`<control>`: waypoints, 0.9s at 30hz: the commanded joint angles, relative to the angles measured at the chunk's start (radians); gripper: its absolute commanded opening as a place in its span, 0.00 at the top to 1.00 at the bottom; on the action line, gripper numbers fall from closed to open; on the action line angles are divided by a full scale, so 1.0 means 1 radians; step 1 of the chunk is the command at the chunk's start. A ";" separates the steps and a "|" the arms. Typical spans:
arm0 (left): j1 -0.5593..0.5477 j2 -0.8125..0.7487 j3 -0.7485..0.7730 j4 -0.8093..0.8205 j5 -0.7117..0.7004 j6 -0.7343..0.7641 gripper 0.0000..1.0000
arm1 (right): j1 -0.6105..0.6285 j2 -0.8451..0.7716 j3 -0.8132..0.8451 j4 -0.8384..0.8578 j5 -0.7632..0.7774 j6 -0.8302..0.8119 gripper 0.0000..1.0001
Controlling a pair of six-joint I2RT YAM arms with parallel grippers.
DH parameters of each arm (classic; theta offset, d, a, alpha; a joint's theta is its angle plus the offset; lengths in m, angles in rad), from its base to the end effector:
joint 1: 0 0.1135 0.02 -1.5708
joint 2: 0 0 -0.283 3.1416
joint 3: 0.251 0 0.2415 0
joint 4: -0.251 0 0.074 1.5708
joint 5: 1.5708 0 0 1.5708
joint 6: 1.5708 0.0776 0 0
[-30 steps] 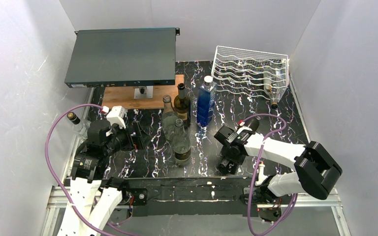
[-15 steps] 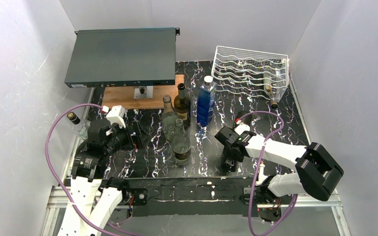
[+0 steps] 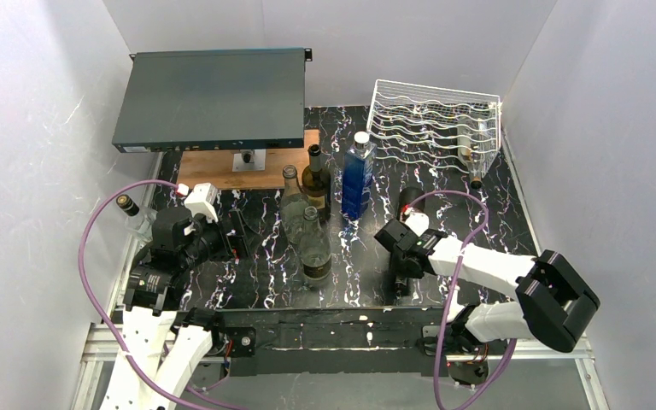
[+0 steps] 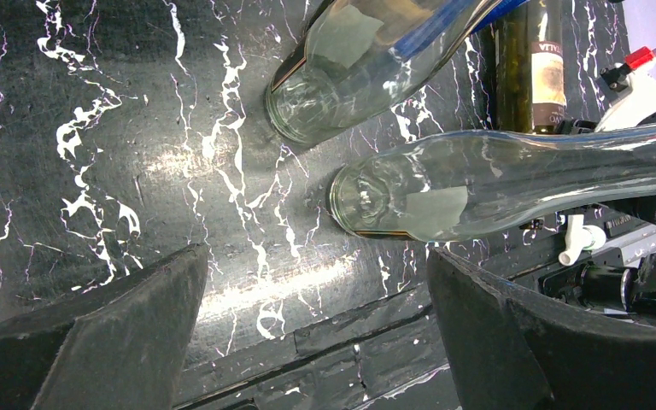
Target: Put the wine bottle on the wine rack
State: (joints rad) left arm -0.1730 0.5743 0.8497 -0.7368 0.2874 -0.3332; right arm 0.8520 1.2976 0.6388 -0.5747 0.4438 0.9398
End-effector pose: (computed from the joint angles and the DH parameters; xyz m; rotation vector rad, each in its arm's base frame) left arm 0.1185 -0.0430 0.3225 0.0193 2.0660 -0.6075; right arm 0.1653 0.1384 0.1543 0.2130 2.5824 -0.0208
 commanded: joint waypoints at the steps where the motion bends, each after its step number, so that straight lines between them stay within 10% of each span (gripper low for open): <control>1: 0.004 -0.005 -0.006 -0.001 -0.002 0.002 0.01 | -0.005 -0.039 -0.015 0.046 -0.023 -0.075 0.99; 27: 0.006 -0.043 -0.008 -0.001 -0.010 0.000 0.01 | -0.122 -0.488 -0.191 0.322 0.210 -0.186 0.99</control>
State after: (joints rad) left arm -0.1722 0.5449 0.8494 -0.7372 0.2764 -0.3347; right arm 0.7902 0.8108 0.3779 -0.3462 0.5804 0.8272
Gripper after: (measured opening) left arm 0.994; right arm 0.435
